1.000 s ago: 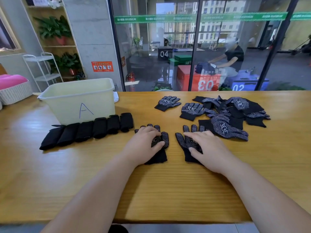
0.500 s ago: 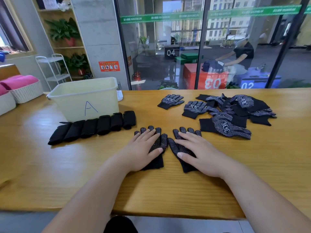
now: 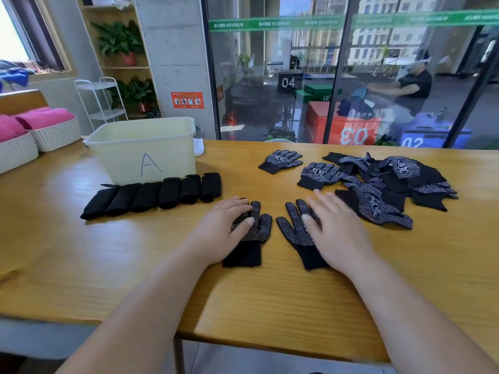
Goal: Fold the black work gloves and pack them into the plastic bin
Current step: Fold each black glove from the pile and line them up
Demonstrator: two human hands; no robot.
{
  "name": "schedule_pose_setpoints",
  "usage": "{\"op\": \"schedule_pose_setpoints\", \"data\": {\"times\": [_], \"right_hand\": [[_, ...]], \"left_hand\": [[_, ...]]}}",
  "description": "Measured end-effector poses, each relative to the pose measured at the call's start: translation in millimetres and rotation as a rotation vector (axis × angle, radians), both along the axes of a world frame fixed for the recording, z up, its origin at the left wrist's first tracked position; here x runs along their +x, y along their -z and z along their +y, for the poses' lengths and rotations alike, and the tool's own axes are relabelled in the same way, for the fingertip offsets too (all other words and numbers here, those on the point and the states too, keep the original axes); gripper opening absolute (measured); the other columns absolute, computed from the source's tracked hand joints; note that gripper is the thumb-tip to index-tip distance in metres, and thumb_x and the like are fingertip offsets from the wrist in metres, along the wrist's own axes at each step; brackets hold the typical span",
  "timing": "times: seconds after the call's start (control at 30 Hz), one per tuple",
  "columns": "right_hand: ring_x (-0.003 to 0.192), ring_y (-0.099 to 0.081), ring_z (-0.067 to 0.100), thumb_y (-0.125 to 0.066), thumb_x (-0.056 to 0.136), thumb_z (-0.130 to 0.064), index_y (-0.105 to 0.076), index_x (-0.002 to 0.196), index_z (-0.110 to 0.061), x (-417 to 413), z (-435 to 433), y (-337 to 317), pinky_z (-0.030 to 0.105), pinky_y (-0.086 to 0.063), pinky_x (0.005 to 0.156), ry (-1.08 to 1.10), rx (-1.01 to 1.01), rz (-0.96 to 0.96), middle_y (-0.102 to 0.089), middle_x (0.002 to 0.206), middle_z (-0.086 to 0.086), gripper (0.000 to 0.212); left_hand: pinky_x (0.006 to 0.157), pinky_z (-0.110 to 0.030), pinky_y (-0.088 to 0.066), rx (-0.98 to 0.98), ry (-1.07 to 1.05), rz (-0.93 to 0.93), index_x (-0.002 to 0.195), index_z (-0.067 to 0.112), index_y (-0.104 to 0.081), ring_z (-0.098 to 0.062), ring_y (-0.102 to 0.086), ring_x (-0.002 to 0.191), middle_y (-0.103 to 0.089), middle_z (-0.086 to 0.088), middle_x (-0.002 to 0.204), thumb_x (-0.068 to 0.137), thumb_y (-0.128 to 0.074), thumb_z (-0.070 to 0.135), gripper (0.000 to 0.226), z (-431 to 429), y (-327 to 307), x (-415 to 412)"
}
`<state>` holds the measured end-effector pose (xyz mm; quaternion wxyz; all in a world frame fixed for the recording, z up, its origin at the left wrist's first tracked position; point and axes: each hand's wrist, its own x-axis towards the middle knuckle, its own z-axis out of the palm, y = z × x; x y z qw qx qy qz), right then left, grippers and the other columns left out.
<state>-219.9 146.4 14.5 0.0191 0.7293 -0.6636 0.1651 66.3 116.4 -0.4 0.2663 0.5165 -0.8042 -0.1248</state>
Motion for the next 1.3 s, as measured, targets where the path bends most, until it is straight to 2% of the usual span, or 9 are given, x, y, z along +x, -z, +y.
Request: {"op": "schedule_pose_setpoints", "data": {"times": [0.1,0.3,0.57,0.77,0.9,1.03,1.17,1.23,1.3], "right_hand": [[0.164,0.001,0.017,-0.015,0.104,-0.072,-0.014,0.169,-0.038,31,10,8,0.047,-0.007,0.133,-0.126,0.193,0.081,0.000,0.178,-0.010,0.073],[0.162,0.018,0.019,-0.005,0.100,-0.077,0.006,0.167,-0.046,44,23,10,0.050,0.004,0.132,-0.031,0.325,0.139,0.018,0.176,-0.009,0.074],[0.163,0.017,0.021,-0.008,0.103,-0.072,0.007,0.166,-0.050,58,22,10,0.050,0.004,0.132,0.076,0.287,0.071,0.016,0.176,-0.010,0.068],[0.163,-0.002,0.009,-0.024,0.111,-0.051,-0.031,0.163,-0.047,45,29,6,0.039,-0.007,0.132,0.008,-0.039,-0.019,-0.011,0.175,-0.019,0.053],[0.163,0.013,0.017,-0.011,0.107,-0.067,-0.003,0.167,-0.049,44,20,14,0.046,0.001,0.133,0.046,0.277,0.079,0.011,0.177,-0.010,0.063],[0.162,0.019,0.020,-0.006,0.104,-0.070,0.005,0.166,-0.049,46,16,11,0.050,0.004,0.132,0.039,0.334,0.083,0.019,0.175,-0.008,0.066],[0.164,0.006,0.015,-0.019,0.109,-0.062,-0.014,0.165,-0.051,43,23,10,0.046,-0.003,0.133,-0.029,0.172,-0.042,-0.001,0.177,-0.012,0.057],[0.162,-0.008,0.010,-0.035,0.110,-0.056,-0.041,0.157,-0.051,37,31,5,0.040,-0.015,0.130,-0.094,0.054,-0.186,-0.022,0.172,-0.021,0.048],[0.149,-0.031,0.005,-0.051,0.108,-0.046,-0.067,0.136,-0.047,27,38,-1,0.031,-0.028,0.120,-0.116,-0.022,-0.286,-0.048,0.152,-0.028,0.032]], "left_hand": [[0.131,-0.042,-0.025,0.016,0.049,-0.014,0.158,0.027,-0.051,-0.009,-0.028,0.158,-0.041,0.014,0.167,0.111,-0.046,0.052,0.054,5,-1,-8],[0.134,-0.045,0.002,0.104,0.064,-0.502,0.172,0.025,-0.004,-0.013,0.013,0.164,0.010,0.008,0.178,0.108,-0.017,0.069,0.079,7,2,-24],[0.133,-0.047,0.003,0.014,0.064,-0.470,0.171,0.029,0.002,-0.017,0.016,0.164,0.009,0.003,0.179,0.107,-0.020,0.067,0.077,9,4,-22],[0.134,-0.043,-0.003,0.046,0.116,-0.251,0.169,0.042,-0.015,-0.015,0.008,0.165,-0.002,0.010,0.179,0.112,-0.022,0.058,0.060,21,-9,-16],[0.133,-0.048,0.007,0.161,0.110,-0.484,0.169,0.045,0.001,-0.023,0.021,0.163,0.014,0.005,0.178,0.107,-0.013,0.070,0.068,22,0,-21],[0.133,-0.051,0.006,0.164,0.071,-0.544,0.168,0.045,0.008,-0.026,0.022,0.163,0.018,0.003,0.177,0.104,-0.010,0.075,0.073,22,-1,-26],[0.133,-0.048,0.004,0.124,0.077,-0.436,0.169,0.045,-0.007,-0.021,0.015,0.164,0.006,0.007,0.179,0.105,-0.016,0.075,0.072,23,-3,-21],[0.133,-0.047,-0.011,0.029,0.067,-0.283,0.164,0.044,-0.033,-0.019,-0.007,0.164,-0.020,0.011,0.176,0.107,-0.028,0.069,0.062,22,-9,-12],[0.121,-0.042,-0.036,-0.070,0.055,-0.093,0.139,0.040,-0.064,-0.013,-0.038,0.144,-0.054,0.018,0.149,0.108,-0.046,0.057,0.040,21,-14,-2]]}}
